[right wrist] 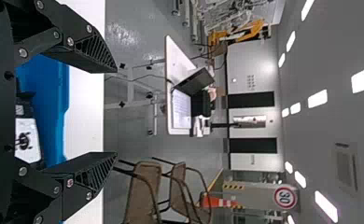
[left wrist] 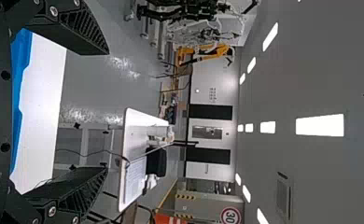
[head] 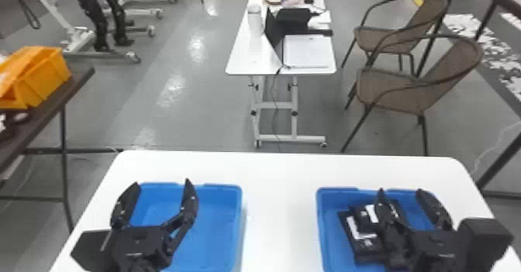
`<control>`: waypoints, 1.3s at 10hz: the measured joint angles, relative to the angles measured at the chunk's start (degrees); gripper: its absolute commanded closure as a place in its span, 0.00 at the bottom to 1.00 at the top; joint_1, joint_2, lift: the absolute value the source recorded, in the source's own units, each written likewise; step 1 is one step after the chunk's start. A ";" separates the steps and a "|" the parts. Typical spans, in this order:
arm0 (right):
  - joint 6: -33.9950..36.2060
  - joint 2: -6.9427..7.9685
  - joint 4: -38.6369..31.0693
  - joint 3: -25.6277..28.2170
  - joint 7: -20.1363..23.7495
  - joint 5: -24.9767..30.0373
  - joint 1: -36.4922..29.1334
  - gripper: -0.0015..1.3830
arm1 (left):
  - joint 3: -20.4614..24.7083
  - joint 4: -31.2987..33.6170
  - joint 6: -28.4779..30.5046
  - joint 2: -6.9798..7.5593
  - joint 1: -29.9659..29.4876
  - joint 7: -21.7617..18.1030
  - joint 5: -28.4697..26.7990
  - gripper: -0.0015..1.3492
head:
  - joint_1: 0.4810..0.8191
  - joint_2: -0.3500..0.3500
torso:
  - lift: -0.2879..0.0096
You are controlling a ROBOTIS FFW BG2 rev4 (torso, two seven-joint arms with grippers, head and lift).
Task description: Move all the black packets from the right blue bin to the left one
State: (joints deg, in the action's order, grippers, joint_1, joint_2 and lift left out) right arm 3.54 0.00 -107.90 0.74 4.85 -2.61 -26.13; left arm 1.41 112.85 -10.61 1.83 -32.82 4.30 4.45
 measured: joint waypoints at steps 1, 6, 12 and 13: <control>3.47 0.00 1.12 0.99 -1.92 -1.10 0.83 0.31 | 0.00 0.00 0.01 -0.04 -0.03 0.00 0.03 0.10 | 0.63 0.56 | 0.97; 9.79 -2.60 15.79 5.77 -0.57 -6.28 9.88 0.31 | -0.13 0.16 2.38 0.45 0.04 -0.09 1.80 0.11 | 0.63 0.46 | 0.97; 11.86 -4.30 29.15 4.46 6.41 -3.25 20.11 0.31 | -0.17 0.18 3.66 1.07 0.28 -0.35 2.67 0.11 | 0.63 0.48 | 0.97; 11.92 -4.31 30.73 3.62 8.00 -2.52 21.29 0.30 | -0.15 0.18 3.80 1.07 0.30 -0.35 2.67 0.11 | 0.63 0.51 | 0.97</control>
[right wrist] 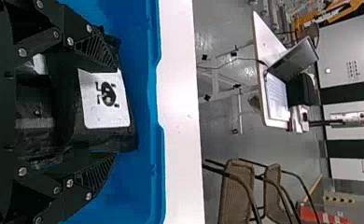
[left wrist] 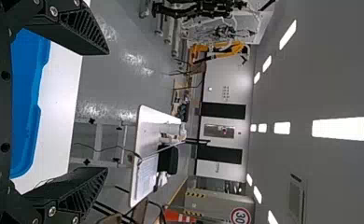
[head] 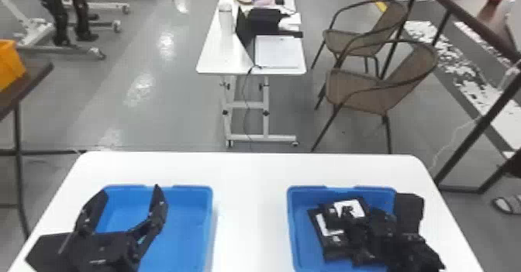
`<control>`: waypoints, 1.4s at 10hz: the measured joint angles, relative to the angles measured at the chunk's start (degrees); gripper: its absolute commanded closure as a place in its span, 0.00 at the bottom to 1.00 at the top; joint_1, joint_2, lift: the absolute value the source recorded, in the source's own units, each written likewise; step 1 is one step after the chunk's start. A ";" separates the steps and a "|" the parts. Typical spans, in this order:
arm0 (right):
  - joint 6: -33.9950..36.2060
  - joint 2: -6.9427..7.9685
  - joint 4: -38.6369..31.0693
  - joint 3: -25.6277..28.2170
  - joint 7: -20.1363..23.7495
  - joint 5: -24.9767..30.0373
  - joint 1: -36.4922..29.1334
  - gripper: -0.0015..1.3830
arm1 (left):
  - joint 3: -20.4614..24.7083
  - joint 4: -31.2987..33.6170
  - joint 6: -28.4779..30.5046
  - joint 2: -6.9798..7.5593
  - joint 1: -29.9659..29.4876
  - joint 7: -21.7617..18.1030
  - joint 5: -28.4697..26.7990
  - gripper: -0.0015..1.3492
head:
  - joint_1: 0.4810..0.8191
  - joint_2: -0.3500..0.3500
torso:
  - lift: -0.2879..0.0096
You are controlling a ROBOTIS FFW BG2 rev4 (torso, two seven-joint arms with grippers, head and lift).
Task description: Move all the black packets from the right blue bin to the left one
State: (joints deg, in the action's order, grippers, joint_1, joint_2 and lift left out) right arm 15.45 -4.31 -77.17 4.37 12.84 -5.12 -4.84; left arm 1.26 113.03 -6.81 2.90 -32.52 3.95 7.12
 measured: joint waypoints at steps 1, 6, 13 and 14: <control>0.05 0.00 0.99 -0.59 0.87 1.20 0.82 0.30 | 0.01 0.00 0.14 0.00 0.00 -0.06 0.03 0.11 | 0.63 0.53 | 0.97; 4.96 0.53 3.55 -0.81 1.99 3.21 2.76 0.76 | -0.18 0.00 0.95 0.84 0.03 -0.10 1.14 0.11 | 0.63 0.54 | 0.97; 4.71 0.23 -16.11 -0.13 2.58 -9.96 -8.42 0.82 | 1.14 1.16 4.19 -0.43 1.94 -2.18 6.49 0.11 | 0.63 0.57 | 0.97; 6.78 -0.14 -21.89 -0.95 4.18 -10.56 -9.44 0.82 | 1.73 2.02 6.48 -0.62 2.82 -2.12 9.71 0.11 | 0.63 0.61 | 0.97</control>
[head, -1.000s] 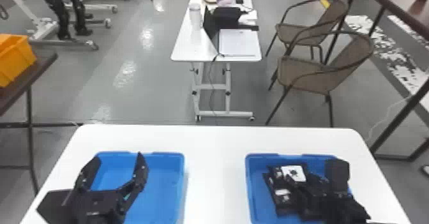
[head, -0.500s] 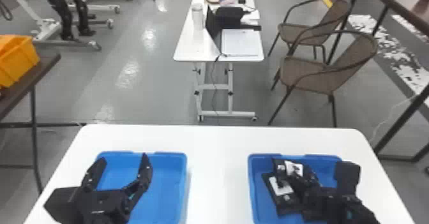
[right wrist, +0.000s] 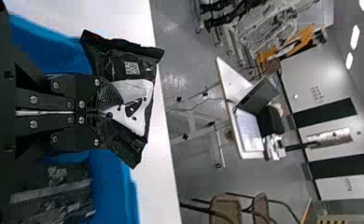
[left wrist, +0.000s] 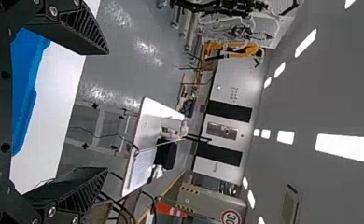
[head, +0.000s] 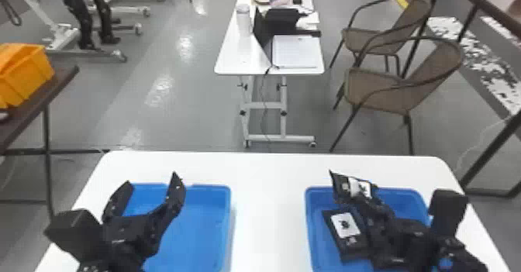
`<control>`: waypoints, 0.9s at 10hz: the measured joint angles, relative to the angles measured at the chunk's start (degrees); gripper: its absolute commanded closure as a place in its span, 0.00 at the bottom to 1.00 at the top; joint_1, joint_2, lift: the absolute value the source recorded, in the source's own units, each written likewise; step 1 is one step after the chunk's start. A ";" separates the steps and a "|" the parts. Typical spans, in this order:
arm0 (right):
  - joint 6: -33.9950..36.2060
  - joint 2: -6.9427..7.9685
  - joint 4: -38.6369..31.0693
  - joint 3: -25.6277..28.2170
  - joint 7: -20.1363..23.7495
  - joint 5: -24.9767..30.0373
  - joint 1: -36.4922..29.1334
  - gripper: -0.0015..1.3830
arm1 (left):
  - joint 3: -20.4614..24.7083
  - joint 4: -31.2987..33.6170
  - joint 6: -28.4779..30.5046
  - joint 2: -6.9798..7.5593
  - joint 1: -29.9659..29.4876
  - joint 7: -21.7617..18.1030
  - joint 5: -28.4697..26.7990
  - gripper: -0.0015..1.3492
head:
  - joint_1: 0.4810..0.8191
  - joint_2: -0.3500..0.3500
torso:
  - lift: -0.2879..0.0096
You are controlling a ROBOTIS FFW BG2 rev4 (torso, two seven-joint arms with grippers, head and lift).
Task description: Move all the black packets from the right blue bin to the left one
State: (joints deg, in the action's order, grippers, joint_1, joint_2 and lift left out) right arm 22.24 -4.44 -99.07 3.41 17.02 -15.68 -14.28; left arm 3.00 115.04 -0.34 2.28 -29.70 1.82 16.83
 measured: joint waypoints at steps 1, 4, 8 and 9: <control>2.56 -0.54 -5.20 -1.30 3.09 -0.39 1.07 0.82 | 0.69 1.06 3.39 -0.53 1.30 -0.06 4.18 0.11 | 0.63 0.66 | 0.97; 4.31 -0.96 -3.61 -7.46 9.11 -3.89 11.72 0.82 | 1.66 1.82 11.59 1.28 4.99 -1.78 18.95 0.11 | 0.63 0.74 | 0.97; 3.51 -2.36 7.11 -18.45 12.78 -8.57 22.17 0.82 | 1.37 0.64 17.83 1.81 10.86 -10.04 25.16 0.11 | 0.63 0.81 | 0.97; 3.39 -2.37 9.17 -19.79 14.01 -9.55 23.77 0.82 | 1.69 0.23 19.78 0.96 12.06 -12.05 25.95 0.11 | 0.63 0.81 | 0.97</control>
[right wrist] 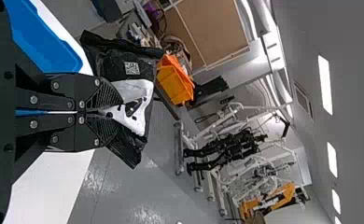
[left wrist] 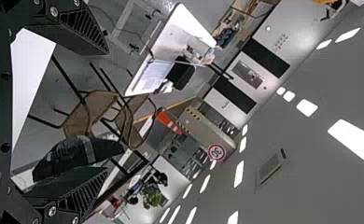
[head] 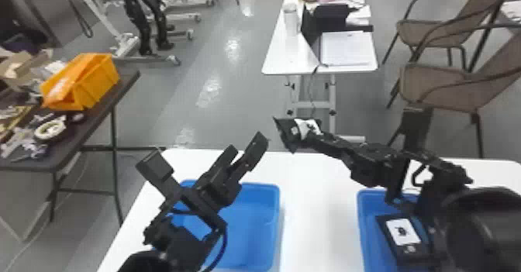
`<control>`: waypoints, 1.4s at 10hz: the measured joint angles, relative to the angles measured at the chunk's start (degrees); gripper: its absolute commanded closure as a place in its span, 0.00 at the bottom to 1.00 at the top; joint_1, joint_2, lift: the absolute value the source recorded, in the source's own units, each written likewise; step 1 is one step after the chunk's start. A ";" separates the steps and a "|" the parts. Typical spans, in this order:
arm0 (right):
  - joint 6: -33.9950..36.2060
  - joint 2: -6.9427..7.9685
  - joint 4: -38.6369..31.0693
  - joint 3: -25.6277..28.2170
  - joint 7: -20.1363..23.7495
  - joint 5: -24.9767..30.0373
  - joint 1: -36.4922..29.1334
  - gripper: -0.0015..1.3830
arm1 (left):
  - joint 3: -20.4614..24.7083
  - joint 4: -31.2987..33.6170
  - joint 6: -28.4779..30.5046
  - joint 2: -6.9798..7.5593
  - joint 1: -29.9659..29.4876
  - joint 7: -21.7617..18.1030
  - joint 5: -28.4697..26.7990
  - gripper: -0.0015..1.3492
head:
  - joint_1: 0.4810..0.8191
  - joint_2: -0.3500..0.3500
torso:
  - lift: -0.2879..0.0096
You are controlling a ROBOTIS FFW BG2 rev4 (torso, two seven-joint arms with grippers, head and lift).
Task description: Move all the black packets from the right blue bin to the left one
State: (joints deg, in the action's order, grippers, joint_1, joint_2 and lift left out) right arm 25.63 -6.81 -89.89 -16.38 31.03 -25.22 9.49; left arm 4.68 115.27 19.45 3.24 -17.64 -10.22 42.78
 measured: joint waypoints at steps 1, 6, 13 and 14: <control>-0.18 0.00 1.23 -1.28 0.45 -0.45 1.31 0.82 | 0.12 -0.62 1.75 -0.40 1.02 -1.42 1.20 0.11 | 0.63 0.81 | 0.97; -0.32 -0.09 4.44 -5.86 1.05 -4.18 4.86 0.82 | -0.73 -2.92 6.06 0.32 3.95 -3.58 2.17 0.11 | 0.63 0.82 | 0.97; 0.38 -0.65 5.91 -8.32 1.56 -6.23 6.33 0.82 | -0.98 -1.60 8.60 0.07 4.96 0.63 -2.26 0.90 | 0.63 0.85 | 0.97; 0.38 -0.61 6.17 -8.32 1.60 -6.31 6.34 0.82 | -0.82 -1.15 6.98 -0.71 4.26 0.69 -3.64 0.90 | 0.63 0.86 | 0.97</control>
State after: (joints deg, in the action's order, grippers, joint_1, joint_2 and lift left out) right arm 26.01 -7.43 -83.73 -24.70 32.63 -31.54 15.83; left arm 3.86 114.12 26.43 2.53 -13.38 -9.53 39.14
